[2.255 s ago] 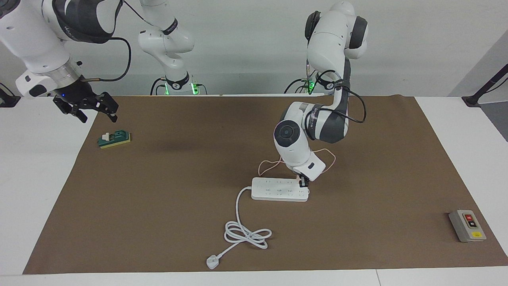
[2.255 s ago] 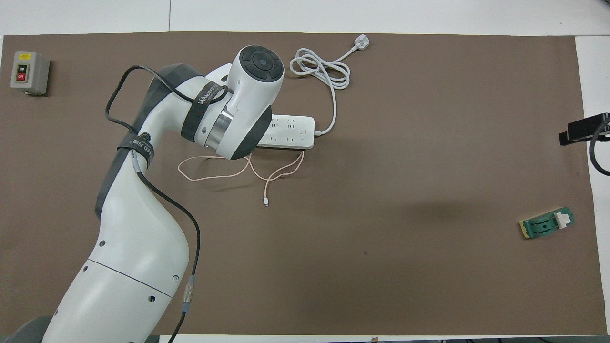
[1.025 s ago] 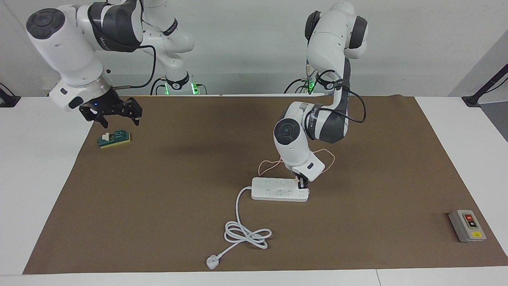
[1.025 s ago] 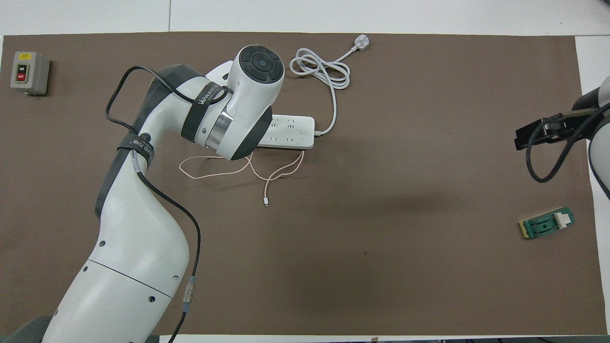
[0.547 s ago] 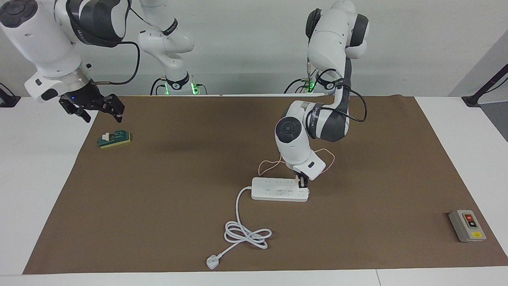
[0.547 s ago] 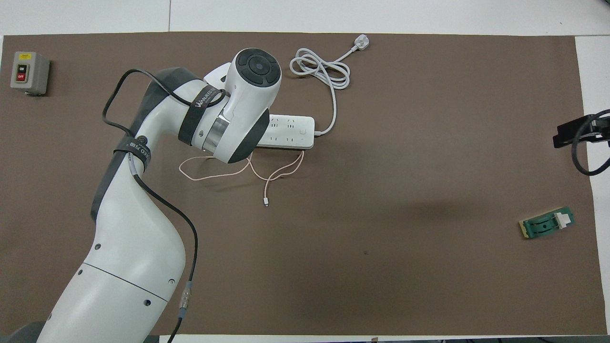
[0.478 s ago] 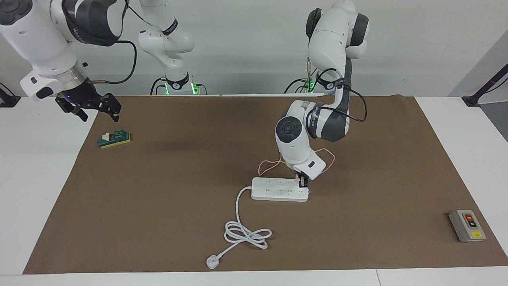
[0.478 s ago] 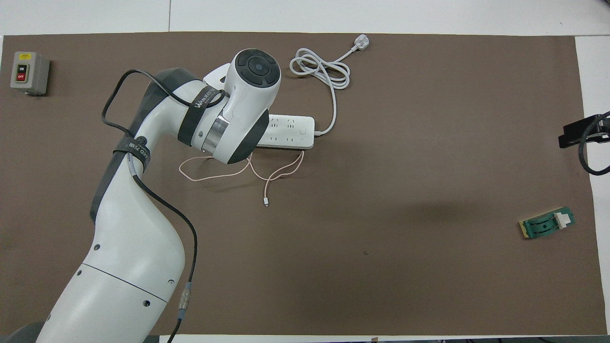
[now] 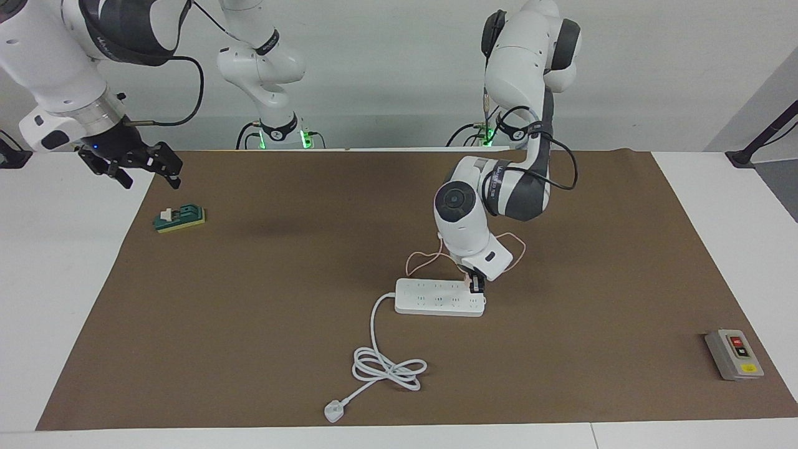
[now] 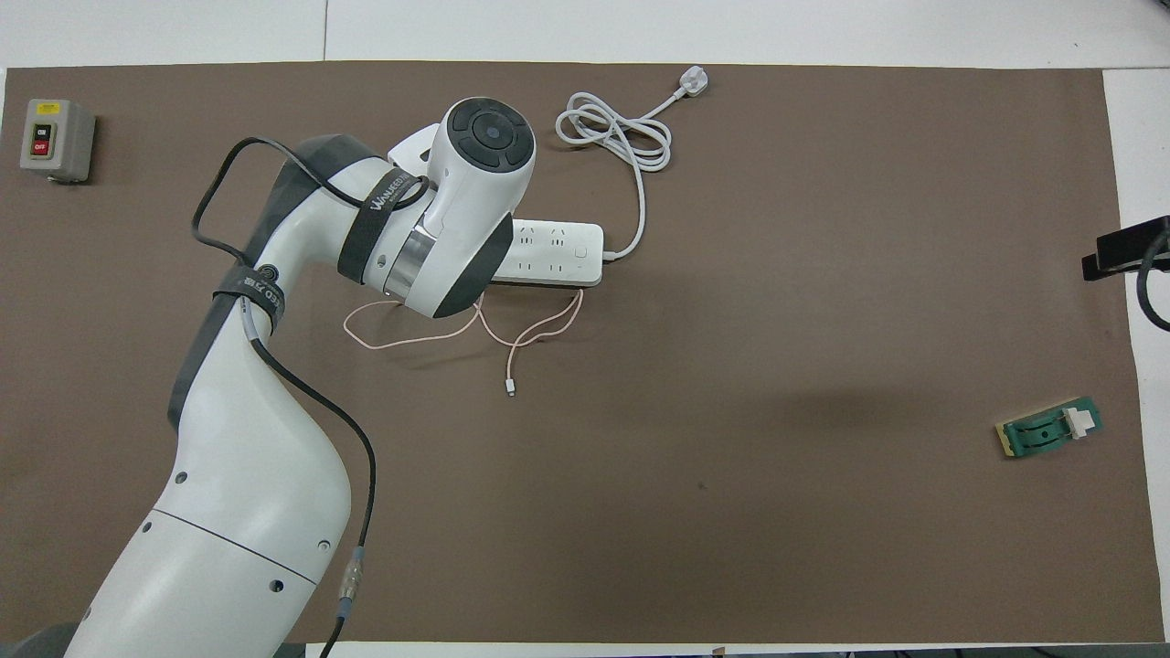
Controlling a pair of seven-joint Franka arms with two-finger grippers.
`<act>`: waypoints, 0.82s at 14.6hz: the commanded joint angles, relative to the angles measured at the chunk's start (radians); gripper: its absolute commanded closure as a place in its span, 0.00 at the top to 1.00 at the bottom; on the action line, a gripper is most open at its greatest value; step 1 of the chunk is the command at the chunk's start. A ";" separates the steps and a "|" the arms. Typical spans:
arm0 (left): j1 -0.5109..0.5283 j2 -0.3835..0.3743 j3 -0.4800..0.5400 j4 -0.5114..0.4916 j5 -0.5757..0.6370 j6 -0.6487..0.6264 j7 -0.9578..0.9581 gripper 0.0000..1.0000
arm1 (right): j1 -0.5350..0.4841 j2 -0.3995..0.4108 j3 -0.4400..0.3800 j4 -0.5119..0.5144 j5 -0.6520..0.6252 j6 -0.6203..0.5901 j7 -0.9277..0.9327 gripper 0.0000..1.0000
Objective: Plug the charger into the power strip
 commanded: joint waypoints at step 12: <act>-0.005 -0.017 0.008 -0.089 -0.007 0.079 -0.012 0.00 | 0.011 -0.033 -0.004 -0.005 0.010 -0.036 0.091 1.00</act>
